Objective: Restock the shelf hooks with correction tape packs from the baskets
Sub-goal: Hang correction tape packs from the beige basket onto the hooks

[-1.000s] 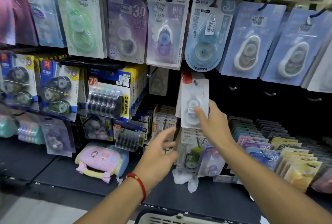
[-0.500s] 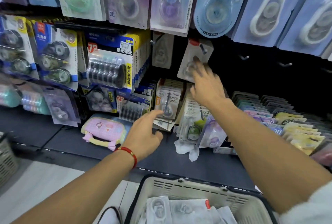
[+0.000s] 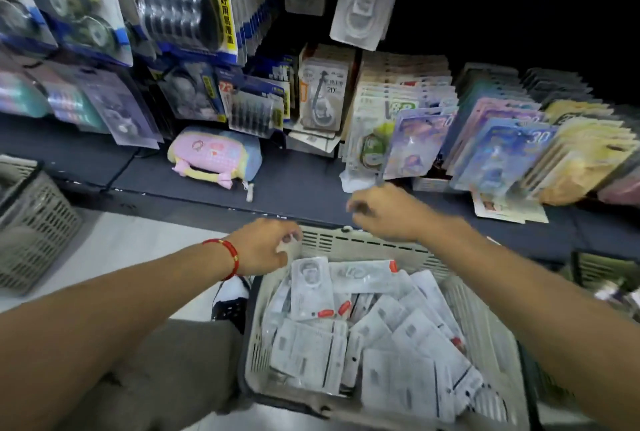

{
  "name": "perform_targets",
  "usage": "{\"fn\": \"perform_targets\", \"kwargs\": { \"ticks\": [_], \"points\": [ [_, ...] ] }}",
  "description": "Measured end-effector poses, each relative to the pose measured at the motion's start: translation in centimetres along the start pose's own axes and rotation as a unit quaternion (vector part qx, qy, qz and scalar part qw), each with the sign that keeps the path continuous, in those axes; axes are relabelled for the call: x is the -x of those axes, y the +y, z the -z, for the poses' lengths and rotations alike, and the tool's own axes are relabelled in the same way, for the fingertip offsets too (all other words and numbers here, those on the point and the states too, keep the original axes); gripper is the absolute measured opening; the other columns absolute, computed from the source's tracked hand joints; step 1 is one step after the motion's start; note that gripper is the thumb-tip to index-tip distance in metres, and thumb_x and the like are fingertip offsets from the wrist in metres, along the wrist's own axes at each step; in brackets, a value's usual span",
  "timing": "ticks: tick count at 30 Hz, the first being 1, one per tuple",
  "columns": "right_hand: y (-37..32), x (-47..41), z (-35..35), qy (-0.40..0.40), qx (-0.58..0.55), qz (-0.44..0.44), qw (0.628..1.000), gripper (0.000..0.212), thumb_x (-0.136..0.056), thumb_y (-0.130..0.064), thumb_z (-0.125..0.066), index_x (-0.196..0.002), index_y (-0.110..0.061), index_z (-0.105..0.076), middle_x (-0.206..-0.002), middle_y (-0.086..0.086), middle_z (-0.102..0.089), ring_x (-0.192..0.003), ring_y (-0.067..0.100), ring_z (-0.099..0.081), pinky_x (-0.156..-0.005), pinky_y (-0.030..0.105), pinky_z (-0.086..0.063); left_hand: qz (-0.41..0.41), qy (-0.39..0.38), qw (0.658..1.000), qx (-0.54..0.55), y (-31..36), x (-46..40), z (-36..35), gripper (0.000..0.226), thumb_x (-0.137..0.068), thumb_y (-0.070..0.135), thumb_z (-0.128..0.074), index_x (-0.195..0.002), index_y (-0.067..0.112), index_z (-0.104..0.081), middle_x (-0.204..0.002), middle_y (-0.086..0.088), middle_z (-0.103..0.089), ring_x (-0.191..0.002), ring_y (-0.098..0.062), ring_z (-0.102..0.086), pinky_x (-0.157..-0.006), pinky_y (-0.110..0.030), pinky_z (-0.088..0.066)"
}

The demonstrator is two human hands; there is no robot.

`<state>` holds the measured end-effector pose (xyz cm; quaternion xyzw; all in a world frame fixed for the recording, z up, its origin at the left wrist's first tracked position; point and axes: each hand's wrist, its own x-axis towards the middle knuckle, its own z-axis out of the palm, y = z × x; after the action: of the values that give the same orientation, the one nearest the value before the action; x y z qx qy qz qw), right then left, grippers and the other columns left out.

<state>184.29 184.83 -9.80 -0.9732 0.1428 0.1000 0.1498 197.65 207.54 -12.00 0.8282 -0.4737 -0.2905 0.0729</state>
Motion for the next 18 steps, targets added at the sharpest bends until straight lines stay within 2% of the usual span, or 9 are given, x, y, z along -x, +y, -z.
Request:
{"fn": "perform_targets", "kwargs": {
  "ticks": [2, 4, 7, 9, 12, 14, 16, 18],
  "points": [
    [-0.4, 2.0, -5.2, -0.089, 0.018, 0.023, 0.996, 0.030, -0.102, -0.029, -0.058, -0.129, -0.022, -0.067, -0.129, 0.002, -0.070, -0.120, 0.028, -0.063, -0.095, 0.038, -0.052, 0.005, -0.050, 0.997, -0.054, -0.4, 0.4, -2.3, 0.045, -0.099, 0.017, -0.063, -0.143, 0.024, -0.056, -0.145, -0.006, -0.059, -0.128, -0.025, -0.056, -0.099, -0.026, -0.041],
    [-1.2, 3.3, -10.0, -0.138, 0.029, 0.046, 0.989, 0.049, -0.103, -0.041, -0.059, -0.148, -0.022, -0.054, -0.151, 0.005, -0.055, -0.137, 0.029, -0.052, -0.105, 0.038, -0.045, 0.014, -0.077, 0.993, -0.090, -0.7, 0.8, -4.2, 0.045, -0.100, 0.018, -0.062, -0.143, 0.027, -0.055, -0.149, -0.007, -0.055, -0.134, -0.027, -0.052, -0.110, -0.034, -0.042],
    [-2.9, 4.3, -15.6, -0.162, 0.027, 0.059, 0.985, 0.073, -0.104, -0.050, -0.056, -0.166, -0.025, -0.025, -0.175, 0.005, -0.017, -0.157, 0.029, -0.025, -0.124, 0.047, -0.029, 0.032, -0.081, 0.990, -0.115, -1.2, 1.0, -5.9, 0.048, -0.098, 0.019, -0.064, -0.144, 0.028, -0.055, -0.149, -0.007, -0.054, -0.135, -0.028, -0.051, -0.115, -0.040, -0.043],
    [-3.7, 4.6, -18.0, -0.149, 0.058, 0.060, 0.985, 0.071, -0.105, -0.047, -0.055, -0.165, -0.025, -0.025, -0.176, 0.004, -0.007, -0.156, 0.031, -0.023, -0.122, 0.051, -0.028, 0.034, -0.066, 0.986, -0.149, -1.3, 1.4, -7.1, 0.054, -0.096, 0.027, -0.069, -0.148, 0.025, -0.053, -0.151, -0.008, -0.051, -0.138, -0.028, -0.048, -0.116, -0.042, -0.043],
    [-4.1, 4.6, -19.1, -0.090, 0.070, 0.040, 0.993, 0.054, -0.107, -0.035, -0.053, -0.157, -0.022, -0.040, -0.171, 0.006, -0.023, -0.143, 0.034, -0.042, -0.114, 0.047, -0.037, 0.036, -0.045, 0.958, -0.280, -1.5, 2.2, -9.3, 0.068, -0.094, 0.044, -0.071, -0.150, 0.013, -0.048, -0.157, -0.009, -0.039, -0.143, -0.029, -0.039, -0.120, -0.041, -0.039],
    [-3.6, 4.6, -18.9, -0.071, 0.066, 0.041, 0.994, 0.045, -0.108, -0.025, -0.051, -0.152, -0.018, -0.048, -0.160, 0.009, -0.042, -0.134, 0.034, -0.052, -0.108, 0.044, -0.043, 0.034, -0.028, 0.936, -0.348, -1.4, 2.5, -10.4, 0.067, -0.095, 0.044, -0.068, -0.149, 0.007, -0.050, -0.161, -0.012, -0.031, -0.149, -0.031, -0.029, -0.125, -0.042, -0.032],
    [-3.0, 4.9, -18.8, -0.066, 0.049, 0.031, 0.996, 0.037, -0.106, -0.016, -0.051, -0.143, -0.015, -0.057, -0.143, 0.010, -0.058, -0.126, 0.032, -0.058, -0.103, 0.042, -0.047, 0.041, -0.012, 0.928, -0.370, -1.2, 2.7, -11.1, 0.061, -0.098, 0.039, -0.066, -0.148, 0.006, -0.053, -0.164, -0.012, -0.028, -0.153, -0.031, -0.024, -0.127, -0.042, -0.027],
    [-2.4, 5.4, -18.9, -0.059, 0.045, 0.025, 0.997, 0.032, -0.102, -0.006, -0.054, -0.133, -0.012, -0.063, -0.132, 0.011, -0.064, -0.120, 0.032, -0.063, -0.098, 0.041, -0.050, 0.058, 0.009, 0.938, -0.342, -0.9, 2.7, -11.3, 0.057, -0.097, 0.036, -0.068, -0.145, 0.009, -0.057, -0.163, -0.008, -0.030, -0.152, -0.028, -0.024, -0.126, -0.039, -0.027]
  ]
}}
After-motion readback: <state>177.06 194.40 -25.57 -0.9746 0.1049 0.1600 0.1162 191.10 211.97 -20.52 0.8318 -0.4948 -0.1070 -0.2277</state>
